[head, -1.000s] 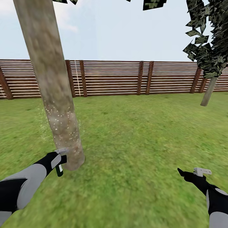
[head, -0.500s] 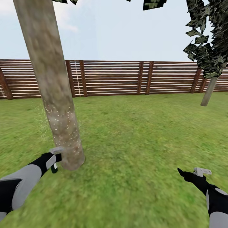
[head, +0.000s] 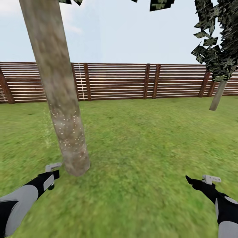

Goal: In the garden, pick up the pesticide atomizer on the floor and spray pesticide onto both trees until each tree trunk is fully covered.

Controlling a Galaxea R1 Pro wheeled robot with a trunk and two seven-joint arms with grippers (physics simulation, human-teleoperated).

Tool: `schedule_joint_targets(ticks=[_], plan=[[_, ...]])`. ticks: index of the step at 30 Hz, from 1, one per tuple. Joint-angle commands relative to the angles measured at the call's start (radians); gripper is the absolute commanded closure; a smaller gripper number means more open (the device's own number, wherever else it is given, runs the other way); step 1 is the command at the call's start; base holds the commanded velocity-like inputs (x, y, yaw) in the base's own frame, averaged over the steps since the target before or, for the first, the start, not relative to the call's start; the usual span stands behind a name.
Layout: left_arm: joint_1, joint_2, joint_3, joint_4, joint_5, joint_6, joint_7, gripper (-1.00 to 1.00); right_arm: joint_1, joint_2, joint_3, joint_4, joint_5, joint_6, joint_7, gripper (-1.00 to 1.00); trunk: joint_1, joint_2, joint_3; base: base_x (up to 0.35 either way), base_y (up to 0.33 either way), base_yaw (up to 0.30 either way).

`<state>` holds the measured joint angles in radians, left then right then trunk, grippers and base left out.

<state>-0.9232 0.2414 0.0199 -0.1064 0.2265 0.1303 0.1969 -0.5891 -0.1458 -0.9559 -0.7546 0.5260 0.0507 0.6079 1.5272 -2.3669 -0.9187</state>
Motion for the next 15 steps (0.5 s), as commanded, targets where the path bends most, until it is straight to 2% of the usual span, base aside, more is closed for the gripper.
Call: schedule_joint_targets(ticks=[1,5,10,14,15], plan=[[0.005,-0.001,-0.001,-0.001,-0.001,-0.021,0.0,1.0,0.0,0.0,0.0,0.0,0.0,0.0,0.0,-1.0,0.0,0.0,0.0,-0.249,0.202,0.0],[0.01,-0.005,-0.002,-0.007,-0.002,-0.045,-0.002,1.0,0.0,0.001,-0.002,0.002,-0.004,0.0,0.0,-1.0,0.0,0.0,0.0,-0.251,0.204,0.0],[0.01,-0.01,-0.002,-0.02,-0.04,-0.046,-0.003,1.0,0.0,0.002,-0.002,0.001,-0.006,0.0,0.001,-1.0,0.0,0.0,0.0,-0.253,0.205,0.0],[0.01,-0.01,-0.003,-0.018,-0.042,-0.046,-0.005,1.0,0.0,0.002,0.0,0.001,-0.003,0.0,-0.002,-1.0,0.0,0.0,0.0,-0.254,0.208,0.0],[0.011,-0.01,-0.003,-0.014,-0.043,-0.047,-0.024,1.0,0.0,0.002,0.0,0.0,-0.003,-0.001,-0.002,-1.0,0.0,0.0,0.0,-0.254,0.216,0.0]])
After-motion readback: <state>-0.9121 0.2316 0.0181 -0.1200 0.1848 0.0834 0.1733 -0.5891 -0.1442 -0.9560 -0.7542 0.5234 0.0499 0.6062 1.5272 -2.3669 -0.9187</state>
